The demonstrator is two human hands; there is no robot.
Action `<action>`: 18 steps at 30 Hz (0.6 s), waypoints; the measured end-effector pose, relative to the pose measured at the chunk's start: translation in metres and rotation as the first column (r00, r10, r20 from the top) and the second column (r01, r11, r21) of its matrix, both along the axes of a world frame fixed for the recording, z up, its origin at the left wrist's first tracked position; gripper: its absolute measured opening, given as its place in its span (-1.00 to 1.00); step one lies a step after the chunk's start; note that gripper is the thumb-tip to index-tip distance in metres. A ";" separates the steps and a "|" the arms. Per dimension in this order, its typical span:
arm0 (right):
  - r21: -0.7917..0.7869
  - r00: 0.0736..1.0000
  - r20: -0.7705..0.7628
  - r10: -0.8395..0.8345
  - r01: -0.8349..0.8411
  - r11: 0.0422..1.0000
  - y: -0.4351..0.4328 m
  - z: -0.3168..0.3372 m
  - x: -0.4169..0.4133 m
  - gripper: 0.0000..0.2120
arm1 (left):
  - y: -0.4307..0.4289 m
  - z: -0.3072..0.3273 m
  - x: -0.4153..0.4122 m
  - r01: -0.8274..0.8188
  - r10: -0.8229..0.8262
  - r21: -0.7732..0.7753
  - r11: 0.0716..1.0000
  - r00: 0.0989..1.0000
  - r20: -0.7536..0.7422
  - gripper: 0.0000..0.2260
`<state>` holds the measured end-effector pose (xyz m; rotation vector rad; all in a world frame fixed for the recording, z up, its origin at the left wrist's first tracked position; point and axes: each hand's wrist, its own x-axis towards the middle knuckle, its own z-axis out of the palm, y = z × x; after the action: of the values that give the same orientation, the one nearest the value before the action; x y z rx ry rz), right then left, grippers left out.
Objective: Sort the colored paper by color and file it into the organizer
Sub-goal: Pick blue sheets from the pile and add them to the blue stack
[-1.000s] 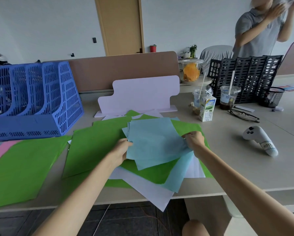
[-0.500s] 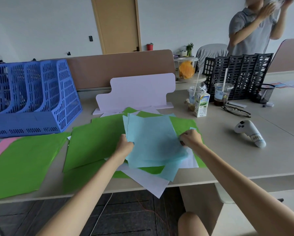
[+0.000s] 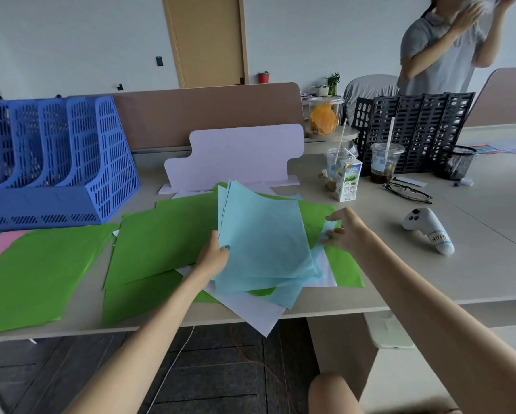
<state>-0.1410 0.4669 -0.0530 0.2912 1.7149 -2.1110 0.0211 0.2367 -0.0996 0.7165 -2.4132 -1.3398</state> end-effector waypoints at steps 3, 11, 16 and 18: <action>0.129 0.998 -0.058 -0.003 0.010 0.992 -0.002 0.000 0.001 -0.75 | 0.001 0.001 0.001 0.000 0.000 -0.002 1.000 1.000 -0.013 -0.71; 0.074 0.994 -0.097 0.047 -0.040 0.996 0.002 -0.002 0.000 -0.66 | -0.009 -0.002 0.004 0.020 -0.009 -0.222 0.975 0.999 0.051 -0.82; -0.040 0.997 -0.075 0.033 -0.036 0.999 0.004 -0.007 0.003 -0.64 | -0.007 -0.002 0.003 0.015 0.025 -0.286 0.958 0.991 0.134 -0.85; -0.071 0.999 -0.031 -0.037 0.035 0.997 0.001 -0.011 0.003 -0.57 | -0.010 -0.004 0.003 0.019 0.013 -0.268 0.963 0.993 0.116 -0.87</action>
<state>-0.1377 0.4677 -0.0638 0.2708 1.6603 -2.2082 0.0243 0.2272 -0.1037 0.7344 -2.6201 -0.9654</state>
